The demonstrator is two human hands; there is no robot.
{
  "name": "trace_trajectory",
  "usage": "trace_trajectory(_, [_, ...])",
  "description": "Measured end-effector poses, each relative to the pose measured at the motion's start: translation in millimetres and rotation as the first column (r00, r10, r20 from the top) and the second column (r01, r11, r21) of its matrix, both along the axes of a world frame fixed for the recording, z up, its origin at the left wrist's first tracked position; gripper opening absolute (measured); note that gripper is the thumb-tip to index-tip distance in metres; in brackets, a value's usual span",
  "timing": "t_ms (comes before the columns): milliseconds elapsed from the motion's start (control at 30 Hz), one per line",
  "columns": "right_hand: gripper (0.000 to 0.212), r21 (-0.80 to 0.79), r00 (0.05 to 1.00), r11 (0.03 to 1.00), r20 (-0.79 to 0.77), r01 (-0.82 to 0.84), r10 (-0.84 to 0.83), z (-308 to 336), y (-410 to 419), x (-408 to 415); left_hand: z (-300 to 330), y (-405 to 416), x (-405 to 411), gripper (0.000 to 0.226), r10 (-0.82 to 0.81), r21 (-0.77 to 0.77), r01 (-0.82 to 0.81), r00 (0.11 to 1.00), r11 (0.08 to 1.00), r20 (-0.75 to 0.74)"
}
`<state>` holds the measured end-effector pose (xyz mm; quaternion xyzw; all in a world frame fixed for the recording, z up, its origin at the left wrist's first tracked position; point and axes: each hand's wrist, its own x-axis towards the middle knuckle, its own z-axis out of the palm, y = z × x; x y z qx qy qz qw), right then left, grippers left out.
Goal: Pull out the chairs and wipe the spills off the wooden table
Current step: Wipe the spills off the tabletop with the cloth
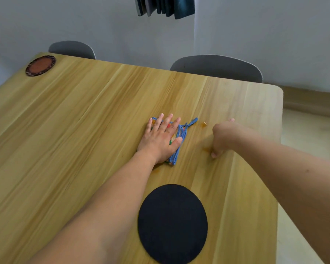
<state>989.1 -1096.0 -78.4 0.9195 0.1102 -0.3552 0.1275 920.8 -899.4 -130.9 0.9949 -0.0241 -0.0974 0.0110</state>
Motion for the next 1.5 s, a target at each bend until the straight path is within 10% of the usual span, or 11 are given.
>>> trace_trajectory(433, [0.086,0.061,0.978,0.992,0.172,0.109,-0.119,19,-15,-34,1,8,-61,0.066,-0.012,0.037,0.012,1.0,0.999,-0.014])
trace_trajectory(567, [0.049,0.224,0.911,0.973,0.41,-0.05,-0.048,19,-15,-67,2,8,-63,0.066,-0.004,0.05,0.005,1.0,0.999,-0.014])
trace_trajectory(700, [0.035,0.479,0.967,0.869,0.254,-0.122,-0.004,25,-8,-109,2,7,-61,0.067,-0.001,0.022,0.002,1.0,1.0,-0.023])
trace_trajectory(1000, [0.026,0.385,0.991,0.913,0.047,-0.134,0.125,21,19,-157,39,17,-101,0.059,0.106,-0.139,-0.087,0.985,0.986,0.138])
trace_trajectory(1133, [0.011,0.372,0.997,0.925,0.051,-0.078,0.063,15,25,-163,58,11,-138,0.023,0.296,-0.246,-0.299,0.954,0.922,-0.053])
trace_trajectory(1500, [0.033,0.401,0.997,0.916,-0.063,-0.013,0.042,57,56,-177,56,20,-187,0.012,0.281,-0.449,-0.349,0.936,0.823,-0.213])
